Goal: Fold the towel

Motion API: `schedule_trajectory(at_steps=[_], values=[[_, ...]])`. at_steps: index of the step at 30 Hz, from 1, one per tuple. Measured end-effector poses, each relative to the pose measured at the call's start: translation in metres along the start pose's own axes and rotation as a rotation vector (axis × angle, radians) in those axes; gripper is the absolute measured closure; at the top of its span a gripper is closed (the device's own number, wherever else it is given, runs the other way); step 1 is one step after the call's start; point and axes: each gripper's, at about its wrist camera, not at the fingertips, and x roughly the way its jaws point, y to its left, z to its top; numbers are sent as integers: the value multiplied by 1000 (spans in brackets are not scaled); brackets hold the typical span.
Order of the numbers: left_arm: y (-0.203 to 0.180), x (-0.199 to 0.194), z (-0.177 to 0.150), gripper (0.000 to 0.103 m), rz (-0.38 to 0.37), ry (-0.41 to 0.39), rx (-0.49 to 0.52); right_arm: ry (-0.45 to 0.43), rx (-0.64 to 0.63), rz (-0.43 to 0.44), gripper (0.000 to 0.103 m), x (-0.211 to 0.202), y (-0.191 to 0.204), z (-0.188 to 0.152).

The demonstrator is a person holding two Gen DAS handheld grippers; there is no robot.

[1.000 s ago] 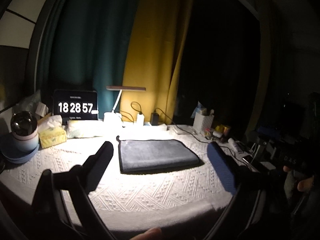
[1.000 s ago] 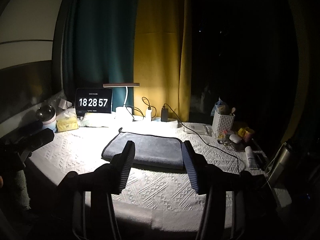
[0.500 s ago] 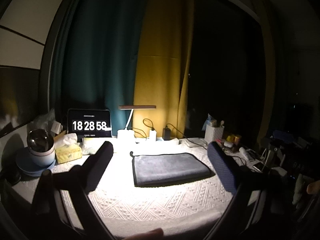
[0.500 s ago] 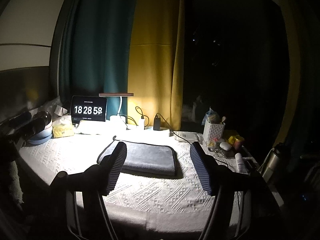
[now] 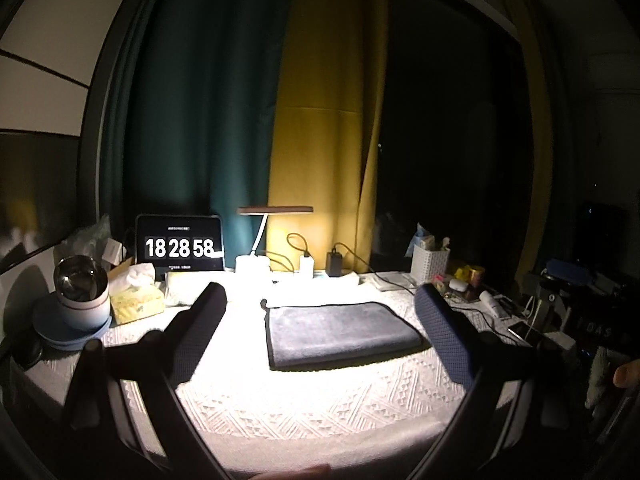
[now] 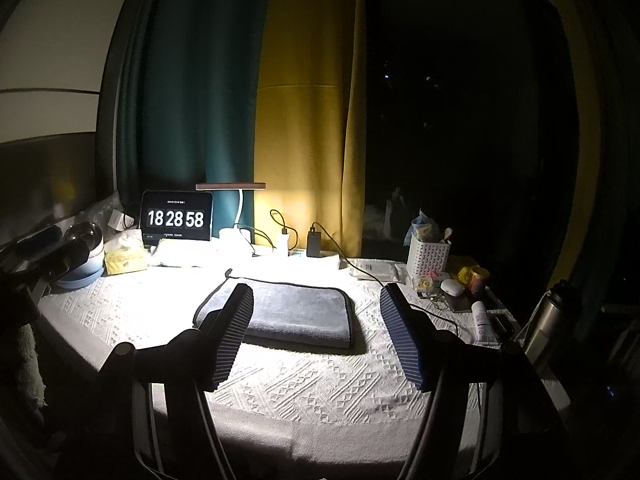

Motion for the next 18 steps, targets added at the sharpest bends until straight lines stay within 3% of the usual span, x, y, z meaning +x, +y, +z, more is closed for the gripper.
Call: schedule_trajectory(at_steps=[18], values=[[2,6,-3,7,2,22,-12,7,-2,2,34,2,1,-1]])
